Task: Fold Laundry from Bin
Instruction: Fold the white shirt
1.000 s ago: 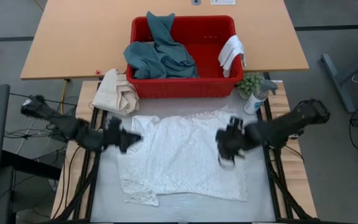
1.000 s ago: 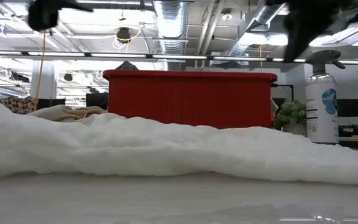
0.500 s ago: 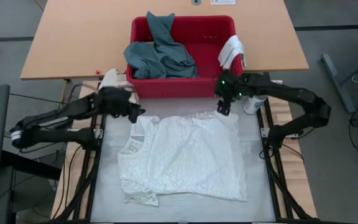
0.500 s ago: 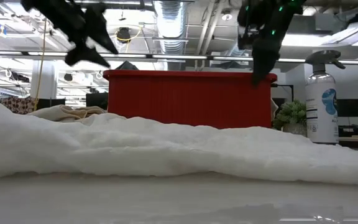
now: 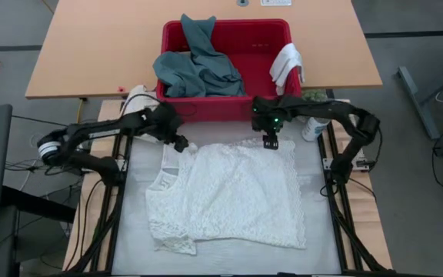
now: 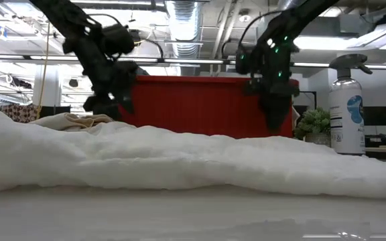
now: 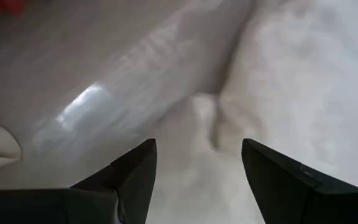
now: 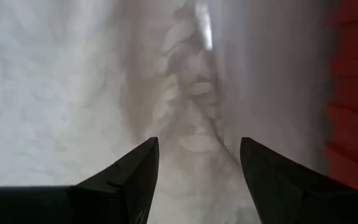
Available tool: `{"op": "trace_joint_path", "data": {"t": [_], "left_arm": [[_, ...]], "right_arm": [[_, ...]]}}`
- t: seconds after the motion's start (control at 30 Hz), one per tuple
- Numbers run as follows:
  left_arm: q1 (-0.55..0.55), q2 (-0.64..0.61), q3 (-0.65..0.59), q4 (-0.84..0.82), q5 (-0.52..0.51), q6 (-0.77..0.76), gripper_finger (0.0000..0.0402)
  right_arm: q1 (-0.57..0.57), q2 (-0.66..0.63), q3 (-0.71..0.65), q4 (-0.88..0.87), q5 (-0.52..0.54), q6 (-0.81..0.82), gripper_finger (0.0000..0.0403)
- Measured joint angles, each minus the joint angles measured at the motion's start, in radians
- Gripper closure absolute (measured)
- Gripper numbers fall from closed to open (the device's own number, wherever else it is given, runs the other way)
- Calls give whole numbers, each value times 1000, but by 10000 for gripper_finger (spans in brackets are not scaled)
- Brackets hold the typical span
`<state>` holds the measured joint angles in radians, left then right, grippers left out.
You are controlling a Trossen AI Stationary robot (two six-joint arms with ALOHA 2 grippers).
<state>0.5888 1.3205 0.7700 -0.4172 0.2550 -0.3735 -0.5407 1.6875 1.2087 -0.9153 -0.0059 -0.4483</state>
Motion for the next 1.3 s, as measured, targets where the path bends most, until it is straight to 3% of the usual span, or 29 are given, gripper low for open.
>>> {"op": "trace_joint_path", "data": {"t": [0.17, 0.33, 0.47, 0.57, 0.67, 0.7, 0.77, 0.93, 1.1, 1.3], "left_arm": [[0, 103, 0, 37, 20, 15, 177], [-9, 197, 0, 32, 116, 30, 177], [-29, 250, 0, 33, 172, 32, 187], [-37, 266, 0, 31, 171, 25, 229], [-39, 263, 0, 24, 168, 9, 303], [-39, 255, 0, 19, 166, -3, 332], [-39, 225, 0, 14, 158, -31, 381], [-39, 88, 2, -16, 121, -116, 391], [-57, -118, 56, -147, -17, -180, 398], [-211, -363, 115, -268, -413, -259, 400]], "right_arm": [[-19, 86, 0, 11, 3, -57, 154], [-17, 148, 0, 11, 1, -61, 159], [8, 167, 0, 12, 8, -56, 198], [34, 163, 0, 15, 42, -36, 269], [49, 145, 0, 3, 55, -19, 367], [51, 131, 0, -4, 57, -6, 380], [57, 98, 0, -19, 69, 36, 381], [78, -42, 0, -84, 124, 173, 383], [114, -193, 0, -146, 180, 335, 383], [218, -300, 0, -224, 299, 504, 383]]}}
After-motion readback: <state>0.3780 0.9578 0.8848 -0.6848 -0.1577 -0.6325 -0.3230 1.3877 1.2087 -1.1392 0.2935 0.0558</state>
